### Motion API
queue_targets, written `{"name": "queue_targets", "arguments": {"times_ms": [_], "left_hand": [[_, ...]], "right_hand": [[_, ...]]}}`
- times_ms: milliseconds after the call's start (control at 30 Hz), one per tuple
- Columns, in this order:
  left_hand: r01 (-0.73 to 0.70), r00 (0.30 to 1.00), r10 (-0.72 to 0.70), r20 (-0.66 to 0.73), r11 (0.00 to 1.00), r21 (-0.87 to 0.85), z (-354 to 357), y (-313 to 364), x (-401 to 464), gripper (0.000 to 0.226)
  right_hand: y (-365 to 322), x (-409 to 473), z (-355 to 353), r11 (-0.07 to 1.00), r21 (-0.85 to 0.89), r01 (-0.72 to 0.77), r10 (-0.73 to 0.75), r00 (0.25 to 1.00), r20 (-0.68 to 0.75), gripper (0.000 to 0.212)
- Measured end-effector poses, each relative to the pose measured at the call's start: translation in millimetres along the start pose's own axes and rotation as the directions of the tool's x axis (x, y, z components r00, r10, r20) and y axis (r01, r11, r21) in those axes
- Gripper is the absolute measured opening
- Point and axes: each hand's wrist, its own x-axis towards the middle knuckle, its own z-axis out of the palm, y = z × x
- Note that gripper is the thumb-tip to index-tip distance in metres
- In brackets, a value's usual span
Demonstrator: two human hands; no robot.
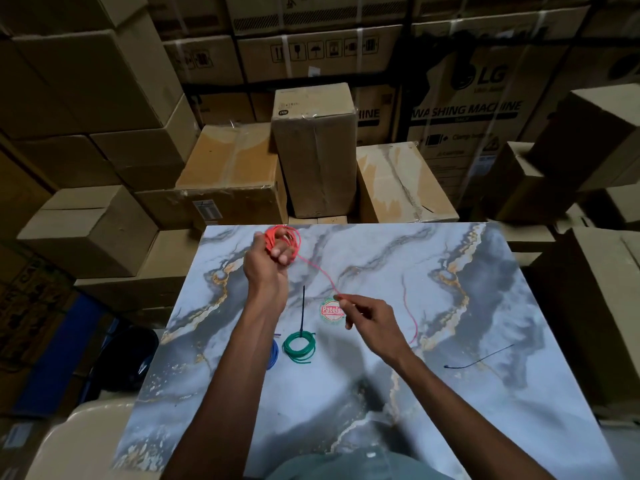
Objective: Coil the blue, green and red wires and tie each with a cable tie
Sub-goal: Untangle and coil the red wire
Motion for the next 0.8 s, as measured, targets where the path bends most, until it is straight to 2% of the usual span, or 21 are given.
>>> {"name": "queue_targets", "arguments": {"times_ms": [100, 200, 333, 400, 500, 600, 700, 800], "left_hand": [[-0.107, 0.990, 0.108, -0.090, 0.994, 0.006, -6, 3, 11, 0.049], [-0.219, 0.960, 0.248, -0.132, 0.955, 0.201, -15, 1, 13, 0.045], [-0.267, 0.942, 0.332, -0.051, 0.833, 0.484, -31, -26, 8, 0.042], [-0.280, 0.946, 0.322, 0.035, 0.756, 0.591, -42, -44, 6, 0.044], [-0.323, 0.944, 0.260, 0.201, 0.615, 0.720, -54, -62, -4, 0.044], [-0.340, 0.938, 0.143, 0.315, 0.555, 0.759, -55, -70, -18, 0.048], [-0.294, 0.936, 0.041, 0.350, 0.639, 0.711, -52, -72, -28, 0.050], [-0.259, 0.930, 0.001, 0.368, 0.714, 0.651, -44, -67, -39, 0.049]], "right_hand": [[-12, -10, -1, 0.975, -0.194, 0.103, -0.079, 0.989, 0.128, 0.022], [-27, -15, 1, 0.924, -0.294, 0.243, -0.172, 0.954, 0.247, 0.023], [-56, -14, 1, 0.926, -0.251, 0.283, -0.225, 0.945, 0.238, 0.012], [-71, -10, -3, 0.933, -0.183, 0.311, -0.275, 0.941, 0.195, 0.011], [-91, 1, -11, 0.941, -0.108, 0.320, -0.309, 0.945, 0.106, 0.021], [-101, 17, -25, 0.950, -0.045, 0.310, -0.308, 0.950, 0.041, 0.017], [-105, 33, -42, 0.943, 0.139, 0.301, -0.300, 0.953, -0.031, 0.011], [-102, 42, -55, 0.949, 0.241, 0.202, -0.186, 0.979, -0.086, 0.018]]}}
